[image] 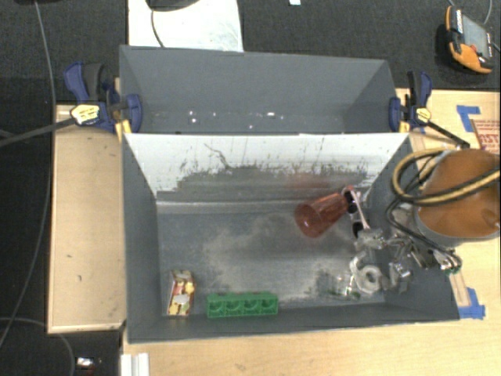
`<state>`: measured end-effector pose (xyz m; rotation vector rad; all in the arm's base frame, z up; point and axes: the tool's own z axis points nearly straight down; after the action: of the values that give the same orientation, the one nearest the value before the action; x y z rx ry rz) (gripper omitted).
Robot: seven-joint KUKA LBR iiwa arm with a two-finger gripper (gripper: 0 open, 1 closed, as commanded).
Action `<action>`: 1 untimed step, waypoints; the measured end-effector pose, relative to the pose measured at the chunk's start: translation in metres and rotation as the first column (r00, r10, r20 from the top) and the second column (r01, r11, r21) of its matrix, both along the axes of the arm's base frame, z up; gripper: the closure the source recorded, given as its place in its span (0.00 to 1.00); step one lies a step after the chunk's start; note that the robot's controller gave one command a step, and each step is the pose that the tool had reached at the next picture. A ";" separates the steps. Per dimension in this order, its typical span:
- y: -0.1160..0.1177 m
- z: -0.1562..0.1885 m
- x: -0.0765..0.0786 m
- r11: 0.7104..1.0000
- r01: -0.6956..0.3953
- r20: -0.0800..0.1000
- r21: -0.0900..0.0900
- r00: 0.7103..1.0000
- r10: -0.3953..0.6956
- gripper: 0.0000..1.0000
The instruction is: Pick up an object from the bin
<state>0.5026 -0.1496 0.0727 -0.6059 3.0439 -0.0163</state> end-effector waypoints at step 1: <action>0.000 0.000 0.000 1.000 -0.002 0.000 0.000 1.000 0.002 1.00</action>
Offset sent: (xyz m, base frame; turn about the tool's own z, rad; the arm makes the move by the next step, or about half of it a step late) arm 0.0017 -0.0001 0.0066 0.0338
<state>0.5026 -0.1495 0.0727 -0.6086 3.0433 -0.0165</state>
